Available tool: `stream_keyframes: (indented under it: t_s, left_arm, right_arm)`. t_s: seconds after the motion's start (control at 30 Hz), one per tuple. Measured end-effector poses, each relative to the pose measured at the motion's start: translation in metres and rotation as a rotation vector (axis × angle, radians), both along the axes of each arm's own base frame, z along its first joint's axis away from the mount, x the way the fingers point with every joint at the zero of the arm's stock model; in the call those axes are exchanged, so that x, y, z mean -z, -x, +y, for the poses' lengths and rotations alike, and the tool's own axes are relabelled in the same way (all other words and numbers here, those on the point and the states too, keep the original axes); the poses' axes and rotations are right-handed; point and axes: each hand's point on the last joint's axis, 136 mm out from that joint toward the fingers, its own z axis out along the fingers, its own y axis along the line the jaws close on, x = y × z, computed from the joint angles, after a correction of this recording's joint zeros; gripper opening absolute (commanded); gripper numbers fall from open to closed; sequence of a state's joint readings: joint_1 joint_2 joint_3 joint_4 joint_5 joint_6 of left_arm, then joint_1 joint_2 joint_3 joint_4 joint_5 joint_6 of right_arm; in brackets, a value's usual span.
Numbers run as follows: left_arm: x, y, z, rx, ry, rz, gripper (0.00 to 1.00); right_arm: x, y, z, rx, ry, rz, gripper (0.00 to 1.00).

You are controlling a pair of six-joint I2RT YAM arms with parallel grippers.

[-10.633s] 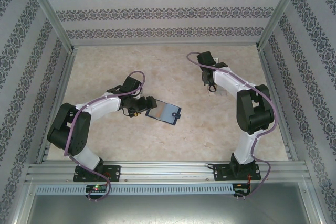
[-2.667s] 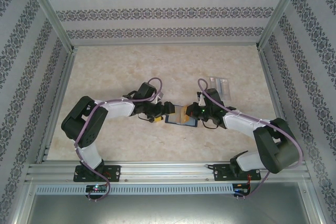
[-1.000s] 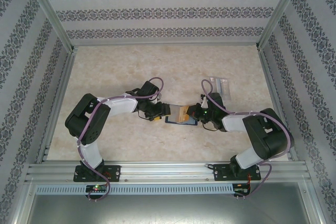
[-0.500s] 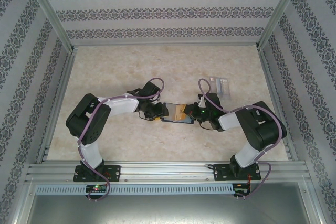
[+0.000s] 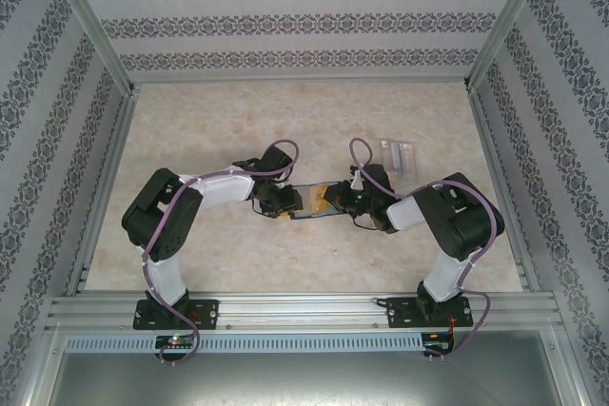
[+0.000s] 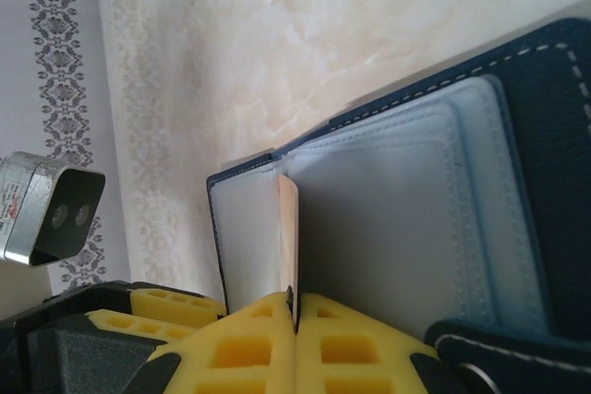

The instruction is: Put the credit cards into the card holder

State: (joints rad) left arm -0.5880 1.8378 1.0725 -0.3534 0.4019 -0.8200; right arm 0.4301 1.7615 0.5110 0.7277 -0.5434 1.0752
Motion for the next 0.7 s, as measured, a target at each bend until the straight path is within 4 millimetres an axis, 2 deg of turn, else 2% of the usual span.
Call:
stream_keyframes:
  t_s: [0.7]
  left_arm:
    - [0.002, 0.000, 0.001, -0.046, 0.002, 0.024, 0.35]
  right_arm:
    - [0.000, 0.015, -0.014, 0.075, 0.075, -0.047, 0.00]
